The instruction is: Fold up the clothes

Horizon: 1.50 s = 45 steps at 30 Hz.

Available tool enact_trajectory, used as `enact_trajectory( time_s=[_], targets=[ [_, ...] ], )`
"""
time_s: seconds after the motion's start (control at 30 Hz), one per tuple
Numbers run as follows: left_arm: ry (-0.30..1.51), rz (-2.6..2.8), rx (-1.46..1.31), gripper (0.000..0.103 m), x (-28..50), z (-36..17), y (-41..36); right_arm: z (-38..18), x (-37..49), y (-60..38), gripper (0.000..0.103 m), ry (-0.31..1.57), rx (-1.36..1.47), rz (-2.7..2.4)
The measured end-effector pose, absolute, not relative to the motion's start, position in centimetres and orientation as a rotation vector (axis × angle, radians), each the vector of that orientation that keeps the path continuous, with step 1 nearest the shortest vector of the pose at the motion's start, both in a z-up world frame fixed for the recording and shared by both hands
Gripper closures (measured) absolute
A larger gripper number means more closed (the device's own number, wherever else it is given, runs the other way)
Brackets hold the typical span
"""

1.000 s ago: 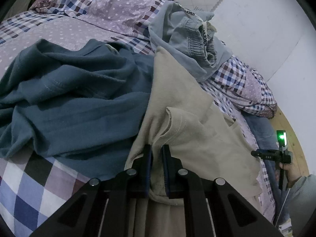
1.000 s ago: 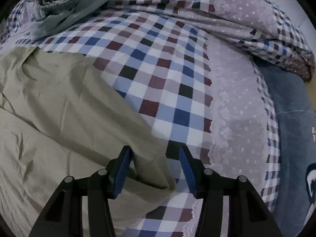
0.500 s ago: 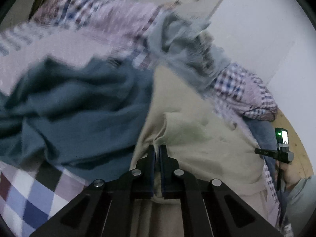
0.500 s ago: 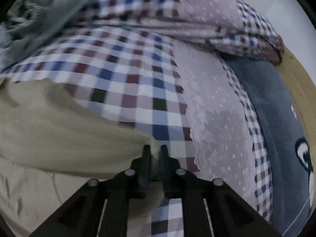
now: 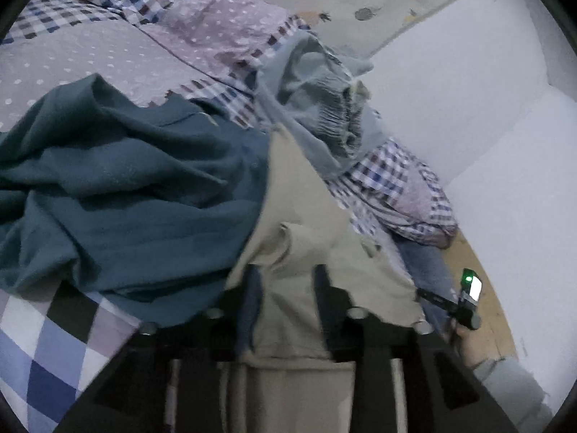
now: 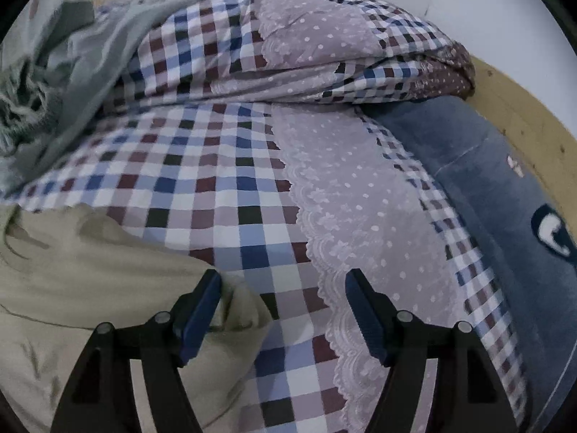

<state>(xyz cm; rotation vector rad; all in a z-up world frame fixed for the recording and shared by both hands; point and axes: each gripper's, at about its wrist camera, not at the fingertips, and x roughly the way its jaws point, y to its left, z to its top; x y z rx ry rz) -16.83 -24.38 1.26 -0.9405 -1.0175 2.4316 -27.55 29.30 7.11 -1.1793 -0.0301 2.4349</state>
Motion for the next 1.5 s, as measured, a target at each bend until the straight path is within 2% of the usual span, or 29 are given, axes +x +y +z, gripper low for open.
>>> enact_trajectory(
  time_s=[0.1,0.23,0.27,0.3,0.33,0.43,0.53,0.57,0.63,0.67,0.7,0.8,0.93,1.13,1.33,1.5],
  targets=[
    [-0.869,2.449,-1.07,0.054,-17.5,1.1,-22.6,8.2,-25.7,30.0,0.028,0.057,-1.123,2.451],
    [-0.736,2.523,-1.141,0.055,-17.8,1.2,-21.0,8.1,-22.7,32.1,0.028,0.225,-1.128,2.441],
    [-0.726,2.545,-1.151,0.065,-17.8,1.2,-20.9,8.0,-21.9,32.6,0.028,0.243,-1.142,2.43],
    [-0.726,2.569,-1.159,0.082,-17.8,1.2,-21.1,7.8,-21.0,33.0,0.028,0.262,-1.151,2.422],
    [-0.726,2.593,-1.167,0.089,-17.8,1.2,-21.2,7.9,-19.7,33.2,0.028,0.283,-1.148,2.421],
    [-0.746,2.629,-1.157,0.092,-17.3,1.4,-21.7,8.0,-15.5,33.7,0.028,0.358,-1.136,2.427],
    [-0.68,2.697,-1.159,0.092,-16.6,2.3,-21.3,8.4,-10.8,33.1,0.028,0.433,-1.13,2.456],
    [-0.649,2.722,-1.154,0.088,-16.2,2.7,-21.2,8.6,-9.2,32.7,0.028,0.447,-1.13,2.469],
    [-0.582,2.749,-1.154,0.073,-15.4,3.5,-20.7,8.8,-6.0,31.8,0.028,0.474,-1.133,2.499],
    [-0.562,2.742,-1.147,0.06,-14.9,3.9,-20.4,8.9,-4.8,31.4,0.028,0.48,-1.146,2.52],
    [-0.552,2.73,-1.137,0.052,-14.5,4.2,-20.2,8.9,-3.8,31.0,0.028,0.474,-1.164,2.54],
    [-0.555,2.674,-1.085,0.043,-12.8,4.8,-19.6,9.2,-3.6,30.3,0.028,0.41,-1.221,2.598],
    [-0.524,2.604,-1.06,0.041,-12.7,5.1,-18.1,10.3,-6.5,30.0,0.028,0.398,-1.28,2.715],
    [-0.654,2.528,-0.953,0.041,-14.7,6.6,-20.0,12.3,-12.2,30.3,0.028,0.416,-1.226,2.785],
    [-0.55,2.584,-0.992,0.041,-16.7,5.3,-19.8,12.1,-17.4,30.7,0.028,0.45,-1.174,2.794],
    [-0.449,2.631,-1.002,0.041,-18.3,4.7,-19.2,10.7,-21.2,30.1,0.028,0.405,-1.185,2.815]
  ],
)
